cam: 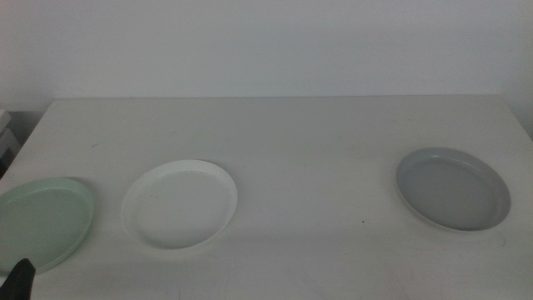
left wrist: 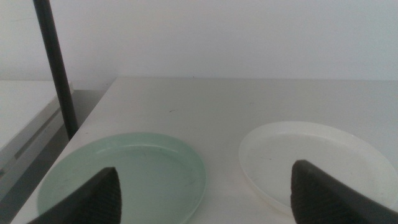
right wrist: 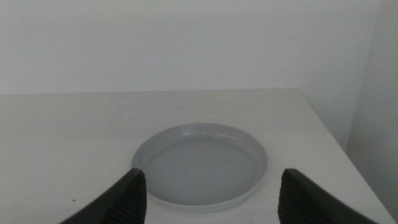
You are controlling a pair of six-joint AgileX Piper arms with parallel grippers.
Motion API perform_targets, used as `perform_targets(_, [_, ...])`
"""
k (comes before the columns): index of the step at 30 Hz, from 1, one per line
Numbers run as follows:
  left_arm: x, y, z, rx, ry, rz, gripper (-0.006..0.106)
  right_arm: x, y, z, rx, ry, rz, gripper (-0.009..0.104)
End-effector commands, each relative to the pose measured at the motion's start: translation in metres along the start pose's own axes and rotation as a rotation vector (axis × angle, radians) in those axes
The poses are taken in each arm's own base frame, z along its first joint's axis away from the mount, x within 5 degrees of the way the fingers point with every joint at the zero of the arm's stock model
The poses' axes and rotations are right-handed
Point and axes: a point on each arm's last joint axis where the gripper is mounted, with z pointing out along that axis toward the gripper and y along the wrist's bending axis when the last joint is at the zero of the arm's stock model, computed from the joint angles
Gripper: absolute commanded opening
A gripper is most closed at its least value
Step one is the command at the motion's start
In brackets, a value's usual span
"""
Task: Stack the three bowls on top of each other.
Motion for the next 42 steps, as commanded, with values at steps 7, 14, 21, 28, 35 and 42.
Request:
perform_targets(7, [-0.059,-0.003,-0.005,-0.002,0.020,-0.014,0.105,-0.011,0.001,-0.003,-0.016,-0.114,-0.025,0.054])
perform_targets(14, [-0.138,-0.007,0.001,-0.037,0.244,-0.017,0.105,-0.011,0.001,-0.003,-0.016,-0.114,-0.025,0.054])
perform_targets(21, [-0.229,-0.013,0.022,-0.053,0.375,-0.029,0.105,-0.011,0.001,-0.003,-0.016,-0.114,-0.025,0.054])
perform_targets(28, [-0.267,-0.017,0.053,-0.048,0.473,-0.017,0.105,-0.011,0.001,-0.003,-0.016,-0.114,-0.025,0.054])
perform_targets(35, [-0.258,-0.017,0.091,-0.057,0.568,-0.013,0.105,-0.011,0.001,-0.003,-0.016,-0.114,-0.025,0.054])
perform_targets(42, [-0.241,-0.020,0.129,-0.039,0.664,-0.050,0.105,-0.011,0.001,-0.003,-0.016,-0.114,-0.025,0.054])
